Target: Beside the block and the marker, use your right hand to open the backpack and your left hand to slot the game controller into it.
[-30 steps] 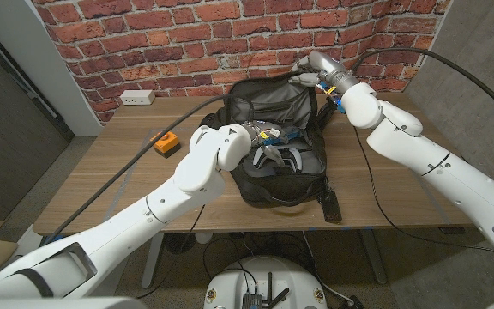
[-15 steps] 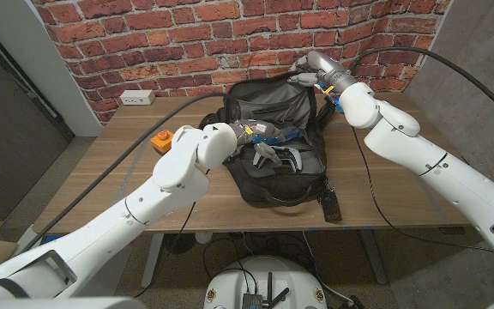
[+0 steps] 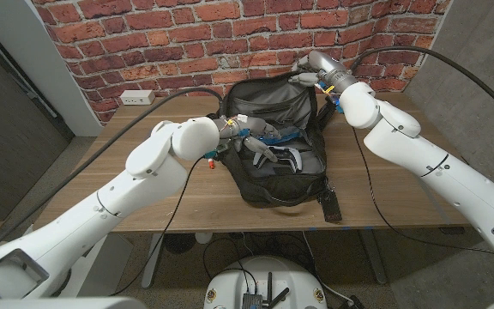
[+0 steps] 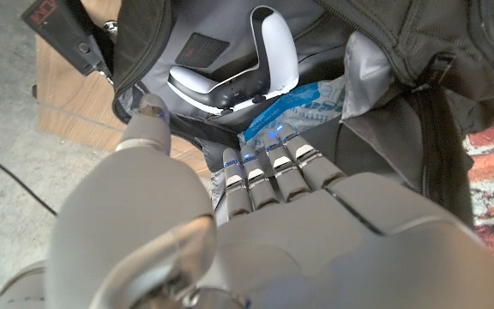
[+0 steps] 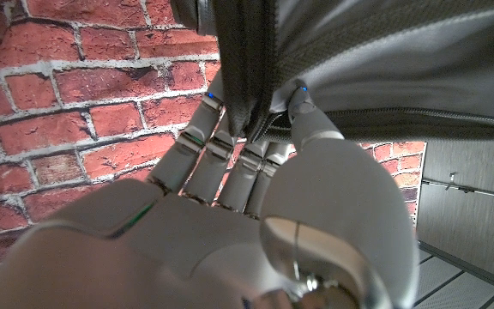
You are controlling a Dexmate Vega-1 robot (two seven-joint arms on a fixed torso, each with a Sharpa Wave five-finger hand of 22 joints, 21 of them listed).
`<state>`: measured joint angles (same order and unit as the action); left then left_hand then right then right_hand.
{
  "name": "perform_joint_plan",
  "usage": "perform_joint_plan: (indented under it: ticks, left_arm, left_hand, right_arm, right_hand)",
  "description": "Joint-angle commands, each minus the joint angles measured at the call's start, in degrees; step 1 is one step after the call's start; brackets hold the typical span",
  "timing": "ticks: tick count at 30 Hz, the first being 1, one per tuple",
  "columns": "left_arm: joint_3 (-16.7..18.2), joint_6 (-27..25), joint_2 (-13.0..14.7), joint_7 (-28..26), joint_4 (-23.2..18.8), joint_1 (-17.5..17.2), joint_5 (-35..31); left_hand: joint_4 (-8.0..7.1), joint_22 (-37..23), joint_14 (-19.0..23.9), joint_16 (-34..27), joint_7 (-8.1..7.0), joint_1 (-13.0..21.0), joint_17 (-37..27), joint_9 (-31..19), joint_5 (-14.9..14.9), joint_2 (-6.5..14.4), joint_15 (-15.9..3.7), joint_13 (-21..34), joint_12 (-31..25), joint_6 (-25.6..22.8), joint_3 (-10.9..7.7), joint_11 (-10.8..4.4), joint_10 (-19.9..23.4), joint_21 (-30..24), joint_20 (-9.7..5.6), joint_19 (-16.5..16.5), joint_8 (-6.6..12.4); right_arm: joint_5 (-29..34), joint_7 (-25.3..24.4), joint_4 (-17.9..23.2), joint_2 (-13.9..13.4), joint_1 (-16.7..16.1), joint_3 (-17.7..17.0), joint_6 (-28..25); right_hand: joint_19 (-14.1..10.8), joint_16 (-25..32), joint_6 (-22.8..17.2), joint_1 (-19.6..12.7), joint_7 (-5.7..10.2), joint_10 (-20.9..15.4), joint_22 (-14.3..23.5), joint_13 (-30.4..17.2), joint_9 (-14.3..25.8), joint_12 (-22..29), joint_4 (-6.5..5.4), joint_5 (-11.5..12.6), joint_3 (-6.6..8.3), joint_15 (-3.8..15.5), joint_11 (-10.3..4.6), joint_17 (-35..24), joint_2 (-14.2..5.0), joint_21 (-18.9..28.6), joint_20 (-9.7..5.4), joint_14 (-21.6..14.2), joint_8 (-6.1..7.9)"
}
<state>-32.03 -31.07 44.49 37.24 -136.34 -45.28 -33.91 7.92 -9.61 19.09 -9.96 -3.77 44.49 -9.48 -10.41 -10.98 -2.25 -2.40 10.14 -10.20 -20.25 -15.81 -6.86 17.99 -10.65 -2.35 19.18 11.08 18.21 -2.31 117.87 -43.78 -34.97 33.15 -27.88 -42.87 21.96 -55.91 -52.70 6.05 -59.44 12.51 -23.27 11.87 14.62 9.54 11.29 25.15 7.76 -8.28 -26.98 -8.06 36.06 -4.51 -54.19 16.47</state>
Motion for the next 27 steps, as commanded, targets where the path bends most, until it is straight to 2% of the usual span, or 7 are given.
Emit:
perform_joint_plan:
  ticks: [1, 12, 21, 27]
  left_arm:
    - [5.4, 3.2, 5.5, -7.3, 1.9, -1.3, 21.6]
    - [7.2, 9.4, 9.7, -11.7, 6.3, -1.3, 35.8]
    - [7.5, 13.6, 12.6, -13.5, 8.6, -1.0, 42.8]
    - [8.6, 16.9, 13.9, -14.6, 10.3, -2.1, 47.9]
  left_hand:
    - [-0.23, -0.1, -0.2, -0.1, 0.31, 0.1, -0.1, 0.0, 0.0, 0.7, -4.48, 0.0, -0.4, -0.3, -0.08, 0.52, 0.4, 0.0, -5.05, -0.3, 0.12]
    - [-0.18, -0.1, -0.2, -0.2, 0.60, -0.1, -0.1, 0.1, -0.1, 1.5, -4.21, 0.0, -0.4, -0.6, -0.24, 0.70, 0.4, -0.1, -4.78, -0.3, 0.10]
    - [-0.14, -0.1, 0.2, -0.3, 0.60, -0.2, 0.0, 0.1, -0.1, 1.8, -4.26, 0.0, -0.6, -1.0, -0.25, 0.72, 0.7, -0.2, -4.78, 0.0, 0.16]
    - [-0.10, -0.1, 0.2, -0.3, 0.62, -0.3, 0.0, 0.1, 0.0, 2.0, -4.33, 0.0, -0.6, -1.3, -0.25, 0.53, 0.9, -0.2, -4.83, 0.1, 0.22]
  right_arm:
    - [0.3, -0.5, 2.1, 0.2, -0.1, 0.2, -4.2]
    - [1.3, -1.2, 4.1, 0.4, 0.1, 1.3, -8.1]
    - [2.3, -1.6, 6.0, 0.4, 0.1, 2.1, -11.5]
    - [3.0, -1.6, 6.6, 0.6, 0.7, 3.0, -13.2]
  right_hand:
    - [0.2, -0.1, -0.6, -0.4, -0.06, -0.5, 0.1, -0.1, 0.1, 0.0, -0.16, 0.5, 0.40, 4.60, -0.04, -0.2, -0.63, 0.4, -7.12, -0.5, -0.07]
    - [0.4, -0.2, -0.6, -0.3, -0.04, -0.6, 0.0, -0.2, 0.1, -0.1, -0.16, 0.5, 0.43, 4.58, -0.12, -0.2, -0.60, 0.6, -7.15, -0.6, -0.19]
    - [0.5, -0.3, -0.7, -0.3, 0.00, -0.6, 0.0, -0.2, 0.1, -0.2, -0.17, 0.5, 0.45, 4.55, -0.13, -0.3, -0.55, 0.9, -7.14, -0.5, -0.24]
    - [0.5, -0.3, -0.7, -0.3, -0.01, -0.6, -0.1, -0.3, 0.1, -0.3, -0.16, 0.5, 0.49, 4.60, -0.30, -0.3, -0.57, 1.0, -7.16, -0.5, -0.27]
